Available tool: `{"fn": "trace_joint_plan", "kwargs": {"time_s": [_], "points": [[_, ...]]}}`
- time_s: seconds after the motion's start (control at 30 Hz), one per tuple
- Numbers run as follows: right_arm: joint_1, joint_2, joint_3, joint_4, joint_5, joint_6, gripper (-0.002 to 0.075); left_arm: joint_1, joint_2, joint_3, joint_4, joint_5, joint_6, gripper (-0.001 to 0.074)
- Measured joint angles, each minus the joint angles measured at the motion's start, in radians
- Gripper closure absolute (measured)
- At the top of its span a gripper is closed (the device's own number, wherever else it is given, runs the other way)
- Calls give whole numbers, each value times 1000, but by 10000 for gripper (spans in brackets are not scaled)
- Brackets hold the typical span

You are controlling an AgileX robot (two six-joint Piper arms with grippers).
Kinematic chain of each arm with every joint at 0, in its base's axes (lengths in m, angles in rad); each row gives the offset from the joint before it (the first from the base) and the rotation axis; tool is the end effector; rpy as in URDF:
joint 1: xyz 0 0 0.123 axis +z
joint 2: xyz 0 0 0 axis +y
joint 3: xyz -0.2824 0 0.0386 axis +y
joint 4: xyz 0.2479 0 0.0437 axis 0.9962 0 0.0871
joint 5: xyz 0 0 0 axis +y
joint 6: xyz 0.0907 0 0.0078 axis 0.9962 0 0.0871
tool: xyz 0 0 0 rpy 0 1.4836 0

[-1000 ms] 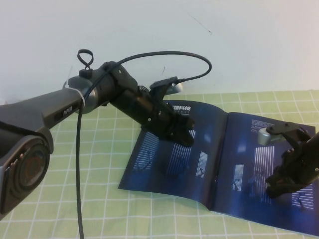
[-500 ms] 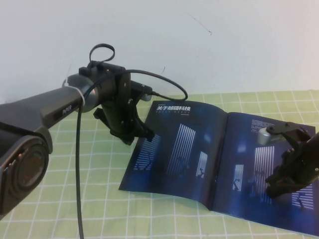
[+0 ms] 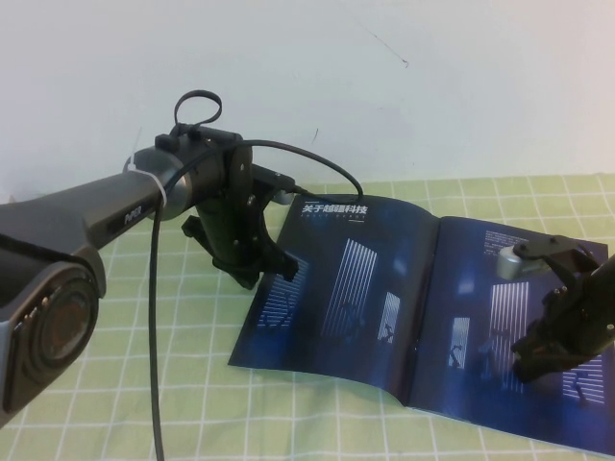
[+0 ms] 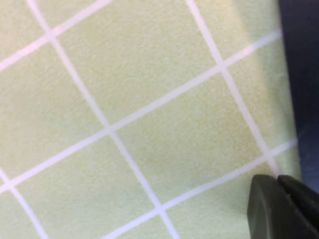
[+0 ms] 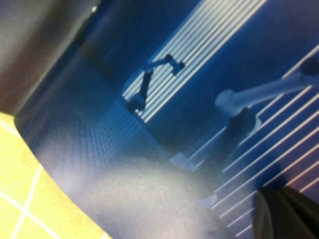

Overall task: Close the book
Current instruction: 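Close the open booklet and leave it lying on the table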

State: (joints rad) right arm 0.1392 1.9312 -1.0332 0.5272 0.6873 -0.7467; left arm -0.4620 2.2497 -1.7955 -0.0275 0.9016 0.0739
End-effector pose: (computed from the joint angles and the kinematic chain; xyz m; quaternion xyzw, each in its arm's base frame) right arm 0.3293 0.0755 0.1216 -0.2371 0.9554 0.1541 0.0851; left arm 0.4255 -0.2141 0.1621 0.2551 0.9550 -0.0407 0.1454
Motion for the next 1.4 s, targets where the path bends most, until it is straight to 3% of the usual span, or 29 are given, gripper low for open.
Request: {"fn": "trace_joint_plan", "kwargs": {"time_s": [0.4, 0.53, 0.7, 0.8, 0.9, 1.03, 1.17, 1.4], "points": [[0, 0, 0, 2, -2, 0, 727, -90, 4, -6, -55, 17, 34, 738], [0, 0, 0, 2, -2, 0, 727, -92, 10, -6, -317, 18, 141, 738], [0, 0, -22, -29, 28, -22, 727, -104, 39, 2, -770, 45, 443, 738], [5, -13, -68, -184, 103, 57, 727, -104, 37, 2, -946, 53, 568, 738], [7, -83, -135, -404, 227, 190, 727, -104, 27, 2, -1003, 54, 628, 738], [7, -223, -218, -628, 354, 344, 727, -104, -5, 2, -1002, 55, 653, 738], [7, -377, -256, -682, 391, 408, 727, -104, -62, 2, -885, 27, 597, 738], [7, -647, -244, -644, 400, 383, 728, -104, -241, 2, -399, 4, 298, 738]]}}
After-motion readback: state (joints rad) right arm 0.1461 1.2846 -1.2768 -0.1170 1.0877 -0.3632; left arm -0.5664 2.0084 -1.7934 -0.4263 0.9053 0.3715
